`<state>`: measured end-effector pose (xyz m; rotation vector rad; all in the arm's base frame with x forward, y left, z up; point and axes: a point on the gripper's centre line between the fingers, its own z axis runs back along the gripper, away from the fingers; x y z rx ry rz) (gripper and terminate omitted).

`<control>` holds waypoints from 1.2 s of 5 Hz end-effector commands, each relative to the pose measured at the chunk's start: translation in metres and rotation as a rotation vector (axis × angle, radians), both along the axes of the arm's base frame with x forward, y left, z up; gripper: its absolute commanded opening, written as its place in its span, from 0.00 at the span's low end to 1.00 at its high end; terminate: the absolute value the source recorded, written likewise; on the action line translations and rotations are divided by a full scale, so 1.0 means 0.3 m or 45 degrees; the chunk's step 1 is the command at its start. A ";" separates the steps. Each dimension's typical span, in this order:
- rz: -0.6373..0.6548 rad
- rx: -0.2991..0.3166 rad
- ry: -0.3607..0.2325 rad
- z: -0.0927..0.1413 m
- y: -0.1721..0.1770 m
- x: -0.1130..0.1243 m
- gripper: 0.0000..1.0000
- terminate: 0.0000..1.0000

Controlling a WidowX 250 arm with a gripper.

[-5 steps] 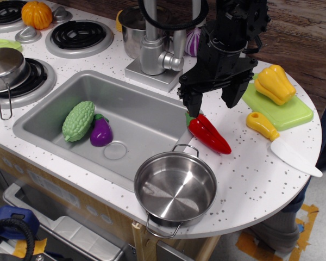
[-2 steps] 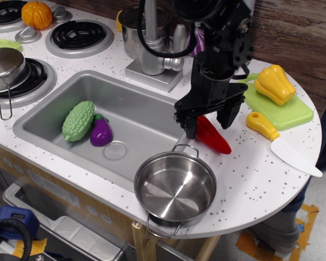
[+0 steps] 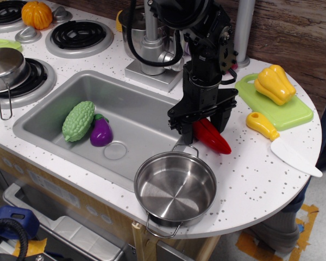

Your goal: Put pepper in pot or pan

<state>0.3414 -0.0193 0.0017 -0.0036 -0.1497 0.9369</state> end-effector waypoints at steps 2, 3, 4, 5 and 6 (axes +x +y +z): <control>0.016 0.173 0.076 0.269 0.030 -0.026 0.00 0.00; 0.047 0.195 0.154 0.355 0.047 -0.072 0.00 0.00; 0.110 0.190 0.164 0.334 0.029 -0.187 0.00 0.00; 0.160 0.157 0.152 0.273 0.007 -0.275 0.00 0.00; 0.166 0.057 0.135 0.197 -0.015 -0.321 1.00 0.00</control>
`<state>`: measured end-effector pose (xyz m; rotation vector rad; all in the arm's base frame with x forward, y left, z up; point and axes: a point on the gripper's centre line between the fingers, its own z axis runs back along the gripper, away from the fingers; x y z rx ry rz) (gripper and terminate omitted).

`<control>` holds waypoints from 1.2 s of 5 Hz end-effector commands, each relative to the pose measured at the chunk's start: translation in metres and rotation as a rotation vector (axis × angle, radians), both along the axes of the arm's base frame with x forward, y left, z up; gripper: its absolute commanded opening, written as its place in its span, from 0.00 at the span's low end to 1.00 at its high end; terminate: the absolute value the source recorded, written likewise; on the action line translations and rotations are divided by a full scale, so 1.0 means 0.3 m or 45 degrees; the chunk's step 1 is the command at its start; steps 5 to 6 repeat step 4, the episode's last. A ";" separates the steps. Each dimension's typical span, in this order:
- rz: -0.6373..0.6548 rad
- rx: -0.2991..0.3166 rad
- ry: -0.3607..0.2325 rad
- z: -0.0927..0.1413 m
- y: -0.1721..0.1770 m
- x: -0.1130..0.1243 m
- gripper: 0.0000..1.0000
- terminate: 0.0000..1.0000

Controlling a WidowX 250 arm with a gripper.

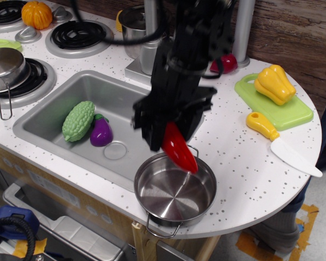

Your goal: Put pepper in pot or pan

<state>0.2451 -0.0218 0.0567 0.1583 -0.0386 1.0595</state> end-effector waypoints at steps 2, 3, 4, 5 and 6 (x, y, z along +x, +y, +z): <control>0.024 -0.084 -0.134 -0.025 -0.039 -0.007 1.00 0.00; 0.024 -0.084 -0.134 -0.025 -0.039 -0.007 1.00 0.00; 0.024 -0.084 -0.134 -0.025 -0.039 -0.007 1.00 1.00; 0.024 -0.084 -0.134 -0.025 -0.039 -0.007 1.00 1.00; 0.024 -0.084 -0.134 -0.025 -0.039 -0.007 1.00 1.00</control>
